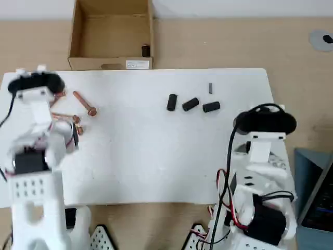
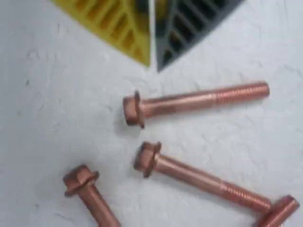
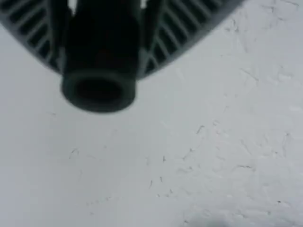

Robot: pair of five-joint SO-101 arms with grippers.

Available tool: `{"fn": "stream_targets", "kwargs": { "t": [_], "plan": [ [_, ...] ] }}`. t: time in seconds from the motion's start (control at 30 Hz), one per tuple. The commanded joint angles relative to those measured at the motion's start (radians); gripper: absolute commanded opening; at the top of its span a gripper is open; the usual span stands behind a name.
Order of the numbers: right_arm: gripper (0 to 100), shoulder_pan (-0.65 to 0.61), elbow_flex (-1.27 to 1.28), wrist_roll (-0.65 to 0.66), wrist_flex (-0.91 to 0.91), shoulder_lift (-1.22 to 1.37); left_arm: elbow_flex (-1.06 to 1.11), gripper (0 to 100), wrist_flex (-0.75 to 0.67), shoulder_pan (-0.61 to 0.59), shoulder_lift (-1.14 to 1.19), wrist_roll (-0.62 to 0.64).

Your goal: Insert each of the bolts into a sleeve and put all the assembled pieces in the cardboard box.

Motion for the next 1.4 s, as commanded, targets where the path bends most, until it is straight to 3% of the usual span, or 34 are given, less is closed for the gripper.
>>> {"fn": "stream_targets", "kwargs": {
  "t": [0.0, 0.23, 0.53, 0.8, 1.07, 1.37],
  "plan": [
    [0.9, 0.013, 0.028, -0.006, -0.021, -0.062, -0.198, 1, -0.003, -0.035, 0.205, -0.009],
    [0.9, 0.013, 0.101, -0.005, -0.021, -0.154, -0.448, 1, 0.014, -0.126, 0.541, -0.203],
    [0.9, 0.013, 0.12, -0.005, -0.021, -0.211, -0.73, 1, 0.164, -0.133, 0.857, -0.512],
    [0.9, 0.015, 0.12, -0.005, -0.021, -0.213, -1.086, 1, 0.273, -0.175, 1.142, -0.624],
    [0.9, 0.015, 0.139, -0.003, -0.021, -0.213, -1.444, 8, 0.4, -0.176, 1.368, -0.695],
    [0.9, 0.015, 0.14, -0.003, -0.021, -0.213, -1.629, 9, 0.425, -0.192, 1.58, -0.783]
  ]
}}
